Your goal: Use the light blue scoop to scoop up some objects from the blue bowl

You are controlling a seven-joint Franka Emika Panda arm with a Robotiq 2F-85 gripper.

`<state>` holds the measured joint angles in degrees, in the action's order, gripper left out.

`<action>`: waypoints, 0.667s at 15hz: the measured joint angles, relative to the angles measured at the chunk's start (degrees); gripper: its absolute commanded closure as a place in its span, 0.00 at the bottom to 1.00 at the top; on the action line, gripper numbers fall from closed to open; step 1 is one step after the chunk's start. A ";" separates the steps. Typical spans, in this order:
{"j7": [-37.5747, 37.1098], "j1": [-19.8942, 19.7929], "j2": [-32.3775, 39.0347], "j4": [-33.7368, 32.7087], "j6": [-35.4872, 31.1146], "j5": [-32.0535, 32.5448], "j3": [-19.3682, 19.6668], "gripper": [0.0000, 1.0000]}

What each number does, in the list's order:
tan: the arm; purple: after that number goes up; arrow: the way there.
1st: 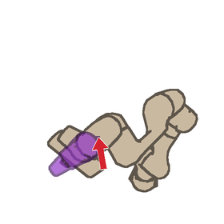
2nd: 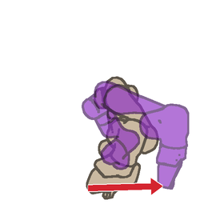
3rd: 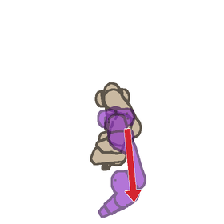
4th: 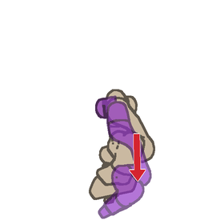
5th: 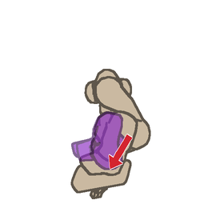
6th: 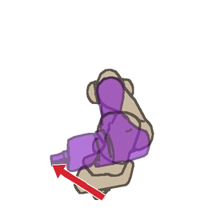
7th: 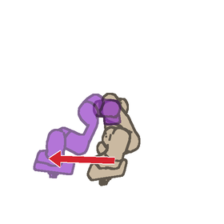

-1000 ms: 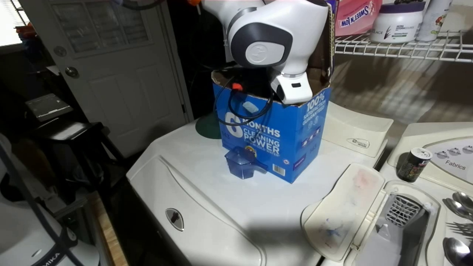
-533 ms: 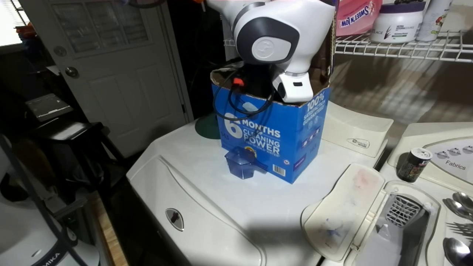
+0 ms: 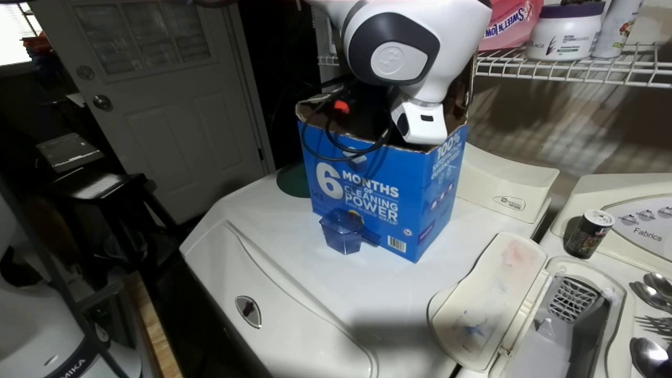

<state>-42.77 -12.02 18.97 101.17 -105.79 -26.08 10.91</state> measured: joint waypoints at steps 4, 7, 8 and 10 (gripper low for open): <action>-2.14 -0.21 0.42 -0.85 2.11 -0.01 0.55 0.99; -3.18 -0.87 0.68 -1.47 3.26 -0.53 0.66 0.99; -3.33 -1.11 0.68 -1.65 3.27 -0.81 0.69 0.99; -3.60 -1.61 0.68 -2.11 3.29 -1.54 0.80 0.99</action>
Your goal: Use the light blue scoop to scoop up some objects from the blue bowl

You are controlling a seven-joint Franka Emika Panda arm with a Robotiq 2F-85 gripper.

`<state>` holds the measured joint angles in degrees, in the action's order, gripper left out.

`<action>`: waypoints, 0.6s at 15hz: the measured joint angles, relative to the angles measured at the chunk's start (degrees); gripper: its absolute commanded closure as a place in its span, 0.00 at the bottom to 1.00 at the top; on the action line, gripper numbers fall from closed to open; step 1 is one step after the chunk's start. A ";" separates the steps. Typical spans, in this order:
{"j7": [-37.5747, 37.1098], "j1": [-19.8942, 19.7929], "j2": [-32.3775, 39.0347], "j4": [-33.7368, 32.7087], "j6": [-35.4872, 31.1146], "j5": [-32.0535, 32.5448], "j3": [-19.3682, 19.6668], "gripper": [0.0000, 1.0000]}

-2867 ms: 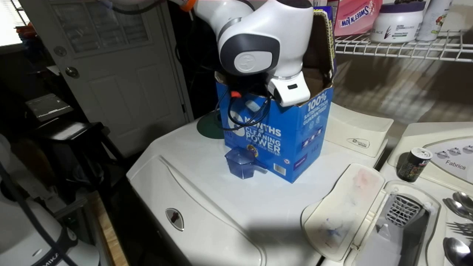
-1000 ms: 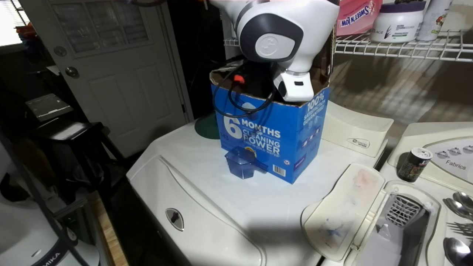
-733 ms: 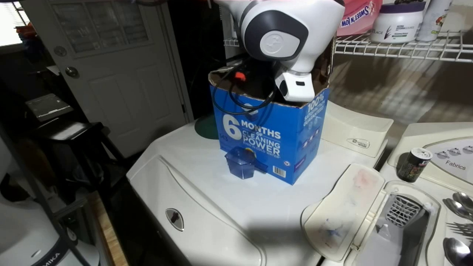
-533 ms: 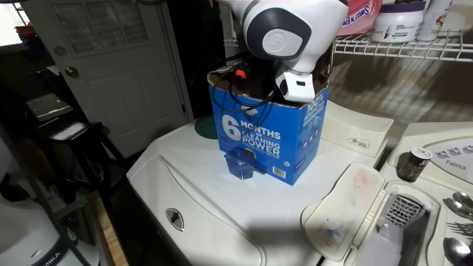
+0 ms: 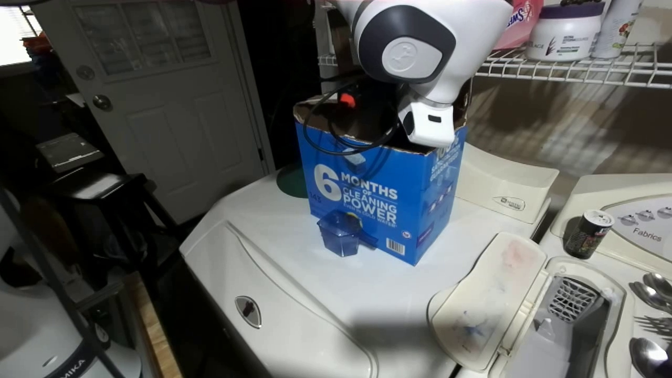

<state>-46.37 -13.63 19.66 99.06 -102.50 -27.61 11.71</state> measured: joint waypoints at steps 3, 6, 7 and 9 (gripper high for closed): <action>-0.24 -0.85 -0.01 -0.97 0.36 -1.27 0.28 0.99; -0.41 -1.72 -0.06 -2.29 1.43 -2.04 0.49 0.99; -0.49 -1.99 -0.07 -2.79 1.96 -2.32 0.50 0.99; -0.75 -2.40 -0.08 -3.77 2.92 -2.96 0.54 0.99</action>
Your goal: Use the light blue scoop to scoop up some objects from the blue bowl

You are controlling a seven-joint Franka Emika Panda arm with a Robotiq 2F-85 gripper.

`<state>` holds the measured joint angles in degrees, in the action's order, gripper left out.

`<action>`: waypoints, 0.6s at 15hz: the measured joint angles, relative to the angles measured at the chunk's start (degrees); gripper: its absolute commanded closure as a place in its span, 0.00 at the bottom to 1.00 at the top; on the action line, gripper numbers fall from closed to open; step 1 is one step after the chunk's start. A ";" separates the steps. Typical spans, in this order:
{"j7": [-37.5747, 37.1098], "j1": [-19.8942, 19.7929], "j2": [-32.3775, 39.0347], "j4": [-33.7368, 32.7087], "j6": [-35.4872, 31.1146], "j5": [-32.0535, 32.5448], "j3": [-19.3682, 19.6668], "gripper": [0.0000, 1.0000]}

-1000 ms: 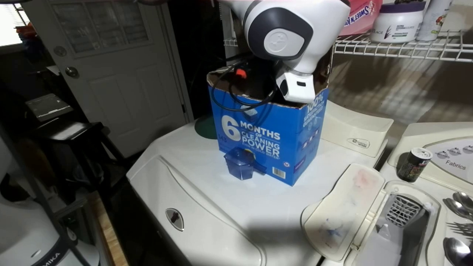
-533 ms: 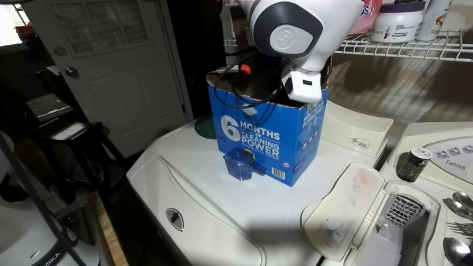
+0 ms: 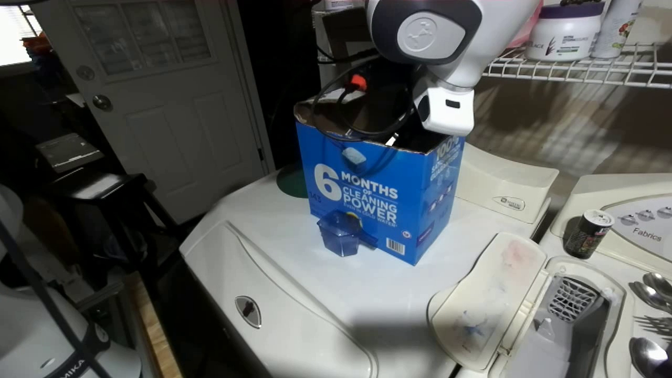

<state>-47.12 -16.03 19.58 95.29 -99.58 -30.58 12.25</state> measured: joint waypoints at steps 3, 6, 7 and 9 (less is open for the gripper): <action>-0.74 -0.48 0.00 -1.48 1.66 -1.07 0.02 0.99; -2.00 -1.03 0.01 -3.03 3.74 -2.24 0.04 0.99; -2.49 -1.21 0.01 -3.53 4.29 -2.69 0.11 0.99; -3.60 -1.47 0.08 -4.56 5.74 -3.00 0.42 0.99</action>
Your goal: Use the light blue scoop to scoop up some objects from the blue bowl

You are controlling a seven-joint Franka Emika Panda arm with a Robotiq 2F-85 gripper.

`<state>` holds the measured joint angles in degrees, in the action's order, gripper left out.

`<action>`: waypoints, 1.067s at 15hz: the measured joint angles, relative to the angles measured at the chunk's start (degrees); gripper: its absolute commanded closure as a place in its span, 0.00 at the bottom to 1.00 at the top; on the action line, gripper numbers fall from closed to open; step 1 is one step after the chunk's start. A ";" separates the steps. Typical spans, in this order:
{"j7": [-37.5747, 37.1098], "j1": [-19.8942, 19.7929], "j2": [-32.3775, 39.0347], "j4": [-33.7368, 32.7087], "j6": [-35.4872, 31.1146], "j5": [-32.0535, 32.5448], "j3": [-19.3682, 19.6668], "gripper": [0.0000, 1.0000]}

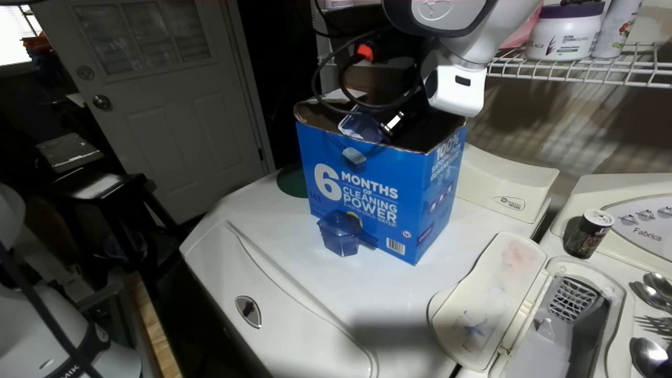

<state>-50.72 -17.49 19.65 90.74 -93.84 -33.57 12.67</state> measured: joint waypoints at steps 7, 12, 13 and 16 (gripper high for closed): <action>-6.07 -0.41 1.89 -4.70 4.52 0.07 0.33 0.99; -10.63 -0.33 4.38 -10.36 8.43 0.85 0.32 0.99; -11.21 -0.31 4.79 -11.63 9.40 1.39 0.32 0.99; -12.58 -0.28 5.77 -15.07 11.73 3.87 0.31 0.99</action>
<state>-63.30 -17.78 25.42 75.67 -82.11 -29.71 12.99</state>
